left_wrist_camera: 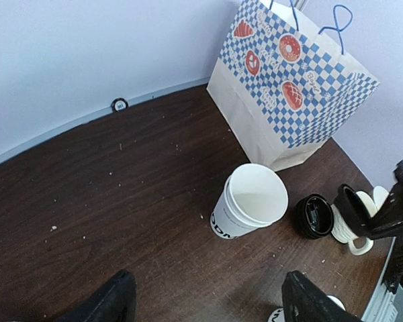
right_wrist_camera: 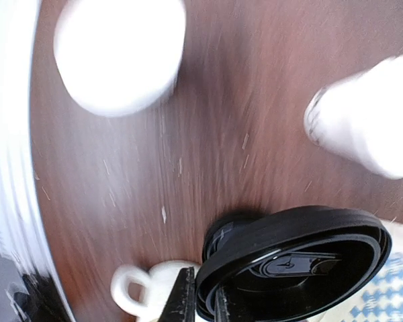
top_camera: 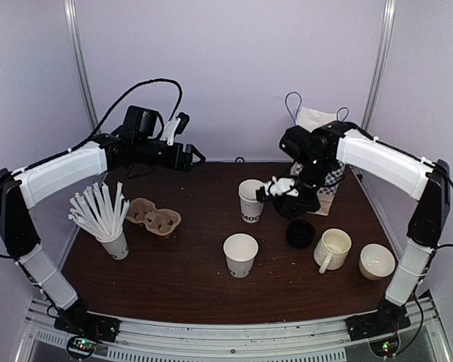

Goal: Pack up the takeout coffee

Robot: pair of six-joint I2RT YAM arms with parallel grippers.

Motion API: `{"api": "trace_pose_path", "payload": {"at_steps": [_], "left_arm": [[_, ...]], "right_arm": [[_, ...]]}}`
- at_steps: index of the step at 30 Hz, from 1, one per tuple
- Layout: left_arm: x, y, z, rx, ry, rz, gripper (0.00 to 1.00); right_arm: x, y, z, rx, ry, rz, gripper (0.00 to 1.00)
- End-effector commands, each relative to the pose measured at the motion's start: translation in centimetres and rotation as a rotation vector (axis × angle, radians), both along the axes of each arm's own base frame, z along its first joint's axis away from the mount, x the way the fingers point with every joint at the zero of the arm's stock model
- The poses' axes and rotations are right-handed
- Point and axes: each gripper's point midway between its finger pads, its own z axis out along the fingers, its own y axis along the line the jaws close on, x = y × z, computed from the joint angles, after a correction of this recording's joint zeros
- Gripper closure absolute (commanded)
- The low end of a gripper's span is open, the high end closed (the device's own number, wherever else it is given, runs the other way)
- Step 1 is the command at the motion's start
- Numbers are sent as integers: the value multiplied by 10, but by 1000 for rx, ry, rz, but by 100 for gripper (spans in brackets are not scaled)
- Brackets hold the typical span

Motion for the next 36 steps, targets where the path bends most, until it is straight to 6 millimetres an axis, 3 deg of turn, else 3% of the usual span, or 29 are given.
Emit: {"api": "trace_pose_path", "payload": {"at_steps": [1, 3, 5, 8, 13, 17, 26, 28, 36], "left_arm": [[-13, -5, 26, -107, -242, -60, 20], [-28, -11, 44, -116, -370, -112, 19], [-47, -20, 51, -81, -474, -177, 18], [-84, -34, 64, -160, -646, -267, 14], [-115, -47, 91, -315, -718, -323, 10], [-137, -69, 111, -381, -792, -363, 10], [-154, -102, 111, -356, -880, -480, 9], [-150, -102, 112, -353, -885, -452, 3], [-136, -104, 105, -315, -887, -393, 4]], "right_arm": [[-38, 51, 112, 467, 164, -45, 92], [-42, 65, 135, 579, 196, -35, 92], [-44, 75, 155, 674, 239, -33, 92], [-39, 86, 185, 847, 326, -57, 91], [-27, 93, 229, 1078, 566, -87, 91], [-24, 98, 236, 1131, 664, -92, 90], [-24, 100, 236, 1152, 745, -117, 90], [-23, 100, 238, 1156, 766, -121, 90], [-24, 102, 240, 1170, 817, -114, 90]]}}
